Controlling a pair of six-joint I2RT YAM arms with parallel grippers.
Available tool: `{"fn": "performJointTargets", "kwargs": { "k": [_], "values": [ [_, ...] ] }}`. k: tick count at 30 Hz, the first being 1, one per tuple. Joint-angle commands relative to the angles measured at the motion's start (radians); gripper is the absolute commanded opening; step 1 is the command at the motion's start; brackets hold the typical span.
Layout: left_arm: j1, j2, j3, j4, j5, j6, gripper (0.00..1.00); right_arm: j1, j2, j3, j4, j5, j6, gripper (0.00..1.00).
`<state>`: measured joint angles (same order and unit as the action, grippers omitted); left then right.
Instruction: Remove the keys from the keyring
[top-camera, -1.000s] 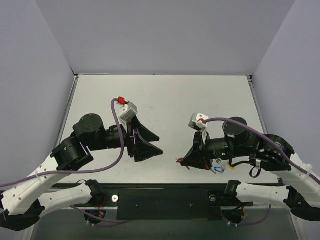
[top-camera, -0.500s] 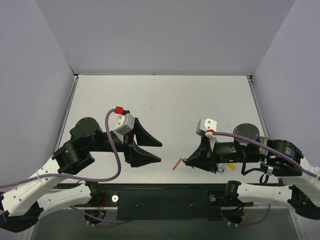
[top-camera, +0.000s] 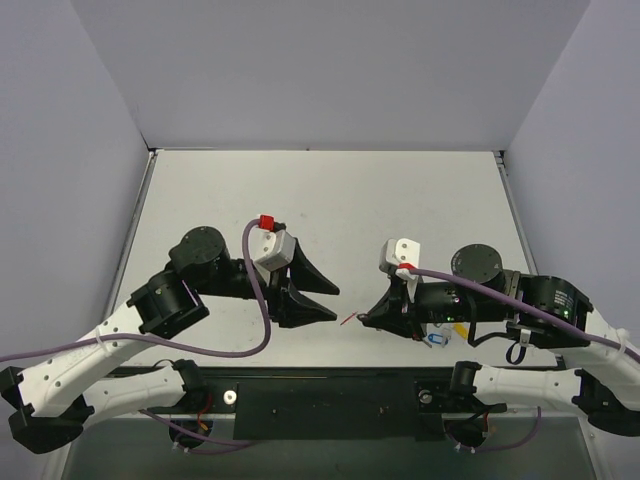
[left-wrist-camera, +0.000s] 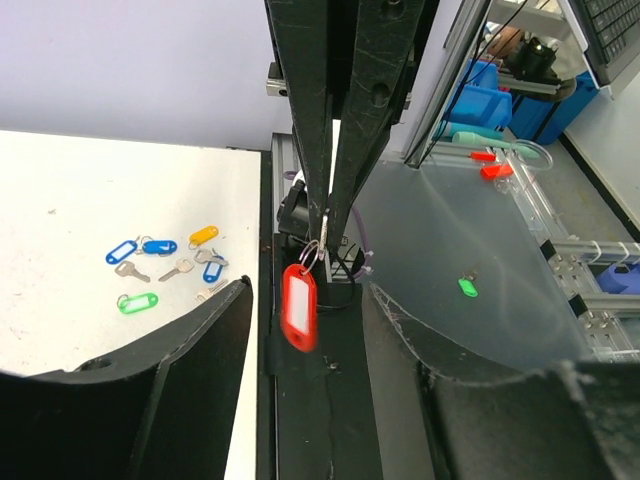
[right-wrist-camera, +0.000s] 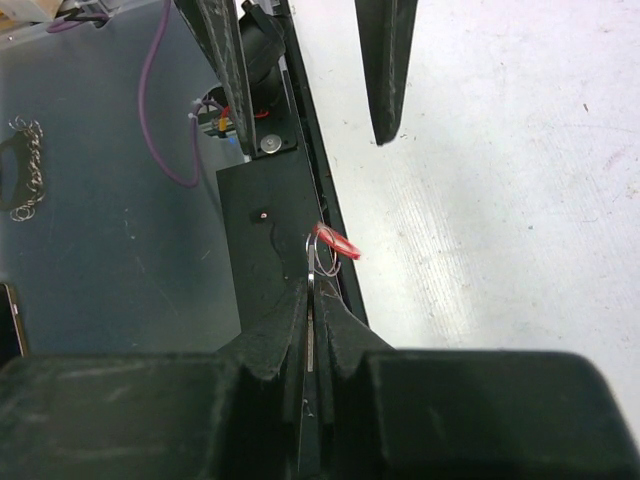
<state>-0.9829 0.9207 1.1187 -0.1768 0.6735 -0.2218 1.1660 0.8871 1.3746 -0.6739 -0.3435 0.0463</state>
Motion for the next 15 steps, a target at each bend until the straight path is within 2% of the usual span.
{"fn": "performJointTargets", "kwargs": {
  "k": [1,15],
  "values": [
    [-0.007,0.024,0.05,0.008,0.032,0.052,0.57,-0.008,0.016,0.001,0.048,0.0,-0.039,0.0],
    [-0.005,0.066,0.026,0.043,0.046,0.052,0.52,-0.048,0.026,0.014,0.046,-0.063,-0.039,0.0]
  ]
}}
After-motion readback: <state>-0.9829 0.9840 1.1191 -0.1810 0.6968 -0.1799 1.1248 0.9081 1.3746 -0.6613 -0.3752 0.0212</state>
